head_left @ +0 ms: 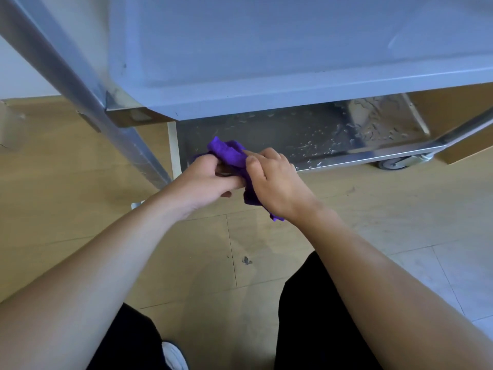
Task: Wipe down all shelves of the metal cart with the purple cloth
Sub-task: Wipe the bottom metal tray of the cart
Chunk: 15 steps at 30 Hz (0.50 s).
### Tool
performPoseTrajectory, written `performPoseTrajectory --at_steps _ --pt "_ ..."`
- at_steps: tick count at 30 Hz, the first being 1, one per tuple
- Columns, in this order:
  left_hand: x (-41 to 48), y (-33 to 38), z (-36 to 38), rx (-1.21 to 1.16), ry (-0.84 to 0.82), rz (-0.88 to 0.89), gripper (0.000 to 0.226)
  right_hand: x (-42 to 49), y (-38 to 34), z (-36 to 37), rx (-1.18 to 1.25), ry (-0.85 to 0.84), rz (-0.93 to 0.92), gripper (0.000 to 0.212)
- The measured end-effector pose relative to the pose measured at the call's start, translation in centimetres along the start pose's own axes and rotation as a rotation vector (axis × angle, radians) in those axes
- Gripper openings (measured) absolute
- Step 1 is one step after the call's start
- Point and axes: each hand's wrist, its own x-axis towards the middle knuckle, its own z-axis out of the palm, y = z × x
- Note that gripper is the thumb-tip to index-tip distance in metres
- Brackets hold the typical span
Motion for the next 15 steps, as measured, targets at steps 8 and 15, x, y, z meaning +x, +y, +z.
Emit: performPoseTrajectory --at_steps 8,15 --pt "0.2 -1.3 -0.2 0.674 0.098 0.133 0.003 0.4 0.8 0.7 -0.044 0.021 -0.047 0.036" --pt "-0.1 -1.8 -0.6 0.846 0.029 0.139 0.024 0.1 0.3 0.5 0.025 0.047 -0.065 0.028"
